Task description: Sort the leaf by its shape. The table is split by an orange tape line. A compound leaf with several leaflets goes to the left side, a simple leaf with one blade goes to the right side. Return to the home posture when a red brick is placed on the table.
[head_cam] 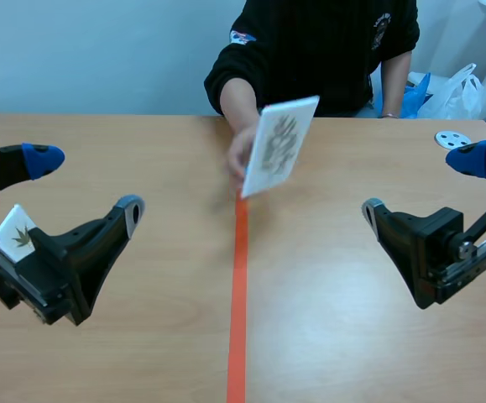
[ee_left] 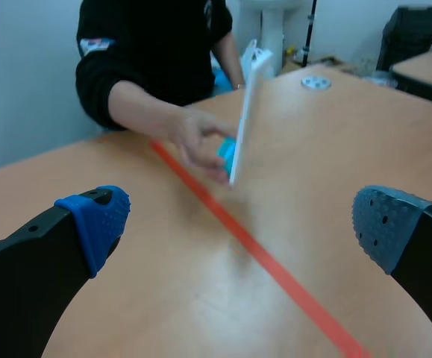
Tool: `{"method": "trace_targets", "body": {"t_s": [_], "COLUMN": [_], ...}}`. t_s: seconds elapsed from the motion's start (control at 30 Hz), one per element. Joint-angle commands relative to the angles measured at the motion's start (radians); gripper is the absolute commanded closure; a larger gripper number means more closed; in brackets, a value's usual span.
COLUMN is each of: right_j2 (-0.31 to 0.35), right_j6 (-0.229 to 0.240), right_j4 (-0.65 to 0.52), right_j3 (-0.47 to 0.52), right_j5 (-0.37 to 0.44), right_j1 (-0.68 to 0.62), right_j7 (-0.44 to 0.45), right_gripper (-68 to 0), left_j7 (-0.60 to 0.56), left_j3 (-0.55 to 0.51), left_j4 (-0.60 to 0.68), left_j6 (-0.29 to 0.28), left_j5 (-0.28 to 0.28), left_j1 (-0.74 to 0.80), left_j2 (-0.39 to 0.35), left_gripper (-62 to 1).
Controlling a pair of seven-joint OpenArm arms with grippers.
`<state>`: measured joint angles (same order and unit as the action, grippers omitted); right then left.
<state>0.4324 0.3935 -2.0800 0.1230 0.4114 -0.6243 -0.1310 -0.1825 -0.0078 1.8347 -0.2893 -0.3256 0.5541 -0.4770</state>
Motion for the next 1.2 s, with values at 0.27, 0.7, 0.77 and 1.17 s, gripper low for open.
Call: {"method": "trace_targets", "body": {"t_s": [0.27, 0.7, 0.77, 1.17], "right_j2": [0.008, 0.008, 0.009, 0.095], "right_j6": [-0.003, -0.003, -0.003, 0.155], "right_j4": [-0.005, -0.005, -0.004, 0.343], "right_j3": [0.010, 0.010, 0.010, -0.029], "right_j5": [0.008, -0.025, -0.050, -0.060], "right_j1": [0.010, 0.010, 0.013, 0.238], "right_j7": [0.019, 0.009, -0.010, -0.015], "right_gripper": [-61.7, -61.7, -61.7, -61.7], "left_j7": [0.027, 0.026, 0.026, 0.026], "left_j3": [0.002, 0.002, 0.002, 0.002], "left_j4": [0.010, 0.010, 0.010, 0.010], "left_j6": [0.002, 0.002, 0.002, 0.002], "left_j5": [-0.007, -0.007, -0.007, -0.007], "left_j1": [-0.003, -0.003, -0.003, -0.003], "left_j2": [-0.006, -0.006, -0.006, -0.006], "left_gripper": [-62.3, -62.3, -62.3, -62.3]}}
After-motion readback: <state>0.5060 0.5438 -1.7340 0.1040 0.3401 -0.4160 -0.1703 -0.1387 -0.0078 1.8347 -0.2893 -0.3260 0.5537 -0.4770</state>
